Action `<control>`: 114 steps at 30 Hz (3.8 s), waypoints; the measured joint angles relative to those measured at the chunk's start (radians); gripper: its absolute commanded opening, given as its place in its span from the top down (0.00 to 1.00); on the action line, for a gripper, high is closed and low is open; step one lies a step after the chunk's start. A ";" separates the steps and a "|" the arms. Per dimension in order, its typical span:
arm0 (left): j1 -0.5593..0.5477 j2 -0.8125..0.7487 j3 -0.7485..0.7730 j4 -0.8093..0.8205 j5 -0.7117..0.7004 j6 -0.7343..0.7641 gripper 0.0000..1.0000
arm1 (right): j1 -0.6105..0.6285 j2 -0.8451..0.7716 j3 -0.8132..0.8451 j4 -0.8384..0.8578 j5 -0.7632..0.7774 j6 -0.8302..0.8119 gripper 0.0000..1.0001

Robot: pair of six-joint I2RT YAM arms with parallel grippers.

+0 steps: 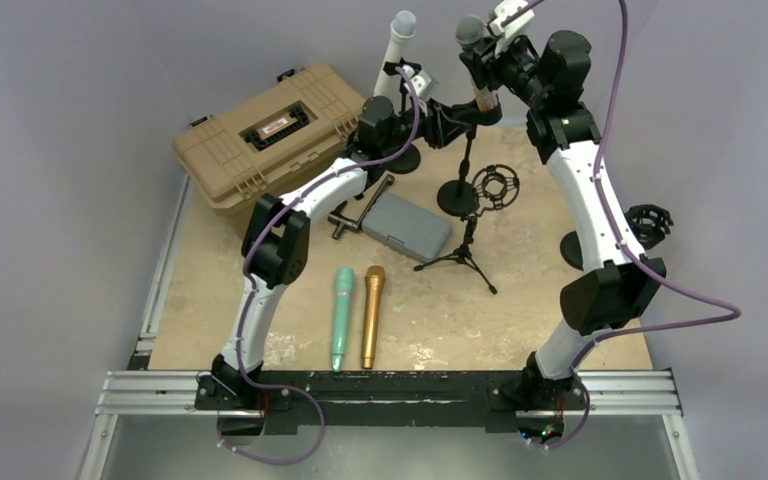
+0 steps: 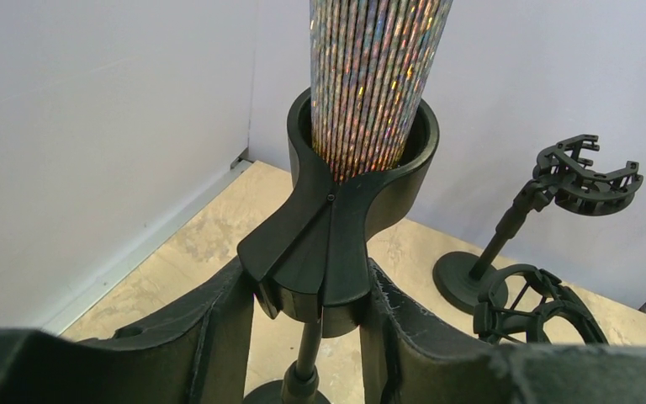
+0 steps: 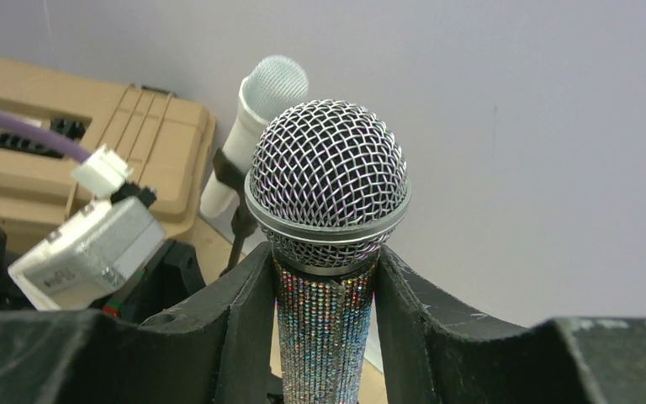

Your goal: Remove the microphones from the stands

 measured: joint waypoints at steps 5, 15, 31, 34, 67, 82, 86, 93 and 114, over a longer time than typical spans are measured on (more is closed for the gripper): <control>0.000 -0.002 -0.002 -0.003 -0.007 0.011 1.00 | 0.005 -0.001 0.056 0.024 0.060 0.067 1.00; 0.000 -0.008 0.000 -0.024 -0.010 0.025 0.71 | 0.000 -0.039 0.138 0.163 0.224 0.190 1.00; 0.011 -0.177 -0.087 -0.314 -0.059 0.070 0.00 | -0.002 -0.336 -0.062 -0.004 0.249 0.484 1.00; 0.021 -0.309 -0.175 -0.359 -0.108 0.073 0.00 | 0.001 -0.362 -0.130 -0.031 0.187 0.560 1.00; 0.066 -1.444 -0.813 -0.887 -0.863 0.190 0.12 | 0.784 -0.371 -0.971 -0.399 0.753 1.468 1.00; 0.066 -1.526 -0.848 -0.872 -0.916 0.172 0.13 | 0.784 -0.096 -0.909 -0.341 0.772 1.447 0.88; 0.066 -1.522 -0.848 -0.874 -0.913 0.160 0.13 | 0.784 -0.058 -0.863 -0.327 0.778 1.429 0.66; 0.066 -1.518 -0.848 -0.875 -0.913 0.154 0.14 | 0.784 -0.052 -0.857 -0.314 0.781 1.405 0.44; 0.066 -1.571 -0.848 -0.889 -0.948 0.143 0.14 | 0.691 -0.271 -0.577 -0.274 0.778 0.975 0.19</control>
